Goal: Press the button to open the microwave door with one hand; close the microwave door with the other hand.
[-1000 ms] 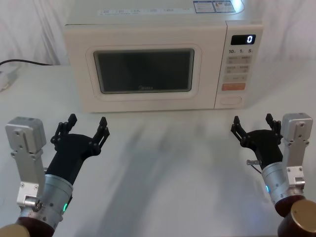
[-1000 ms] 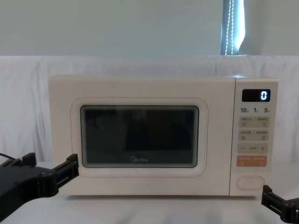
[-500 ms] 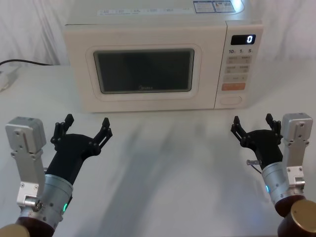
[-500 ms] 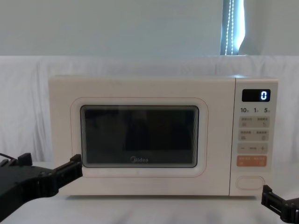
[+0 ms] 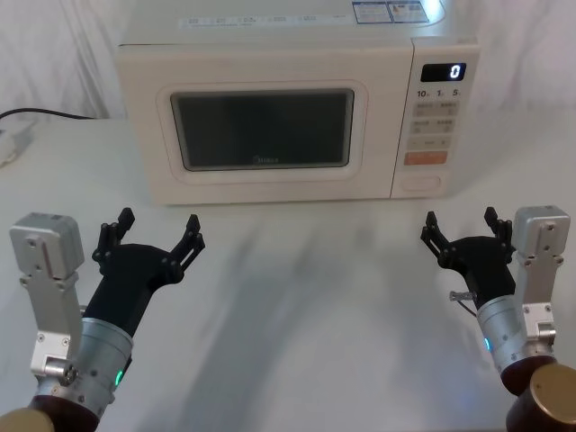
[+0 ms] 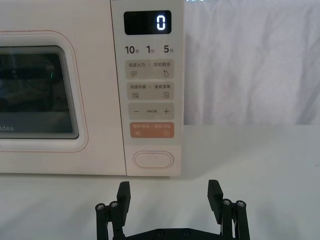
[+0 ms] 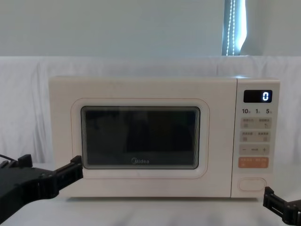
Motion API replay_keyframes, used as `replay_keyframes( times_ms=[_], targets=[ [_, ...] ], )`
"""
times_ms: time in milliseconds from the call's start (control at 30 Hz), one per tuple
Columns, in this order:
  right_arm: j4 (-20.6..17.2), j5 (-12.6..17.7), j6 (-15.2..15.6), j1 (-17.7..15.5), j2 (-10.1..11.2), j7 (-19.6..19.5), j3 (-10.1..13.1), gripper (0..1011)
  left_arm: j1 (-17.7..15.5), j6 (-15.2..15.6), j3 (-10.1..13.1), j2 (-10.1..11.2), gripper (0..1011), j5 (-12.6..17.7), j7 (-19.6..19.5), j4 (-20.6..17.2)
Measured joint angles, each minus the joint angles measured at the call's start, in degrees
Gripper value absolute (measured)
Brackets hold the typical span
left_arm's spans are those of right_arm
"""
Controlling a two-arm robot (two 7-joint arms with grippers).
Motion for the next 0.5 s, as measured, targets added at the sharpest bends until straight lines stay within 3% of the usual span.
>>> replay_keyframes(
  times_ms=[500],
  targets=[
    [0.0,0.0,0.0,0.0,0.0,0.0,0.0,1002,0.0,0.0,0.0,0.0,1001,0.0,0.0,0.0]
  ],
)
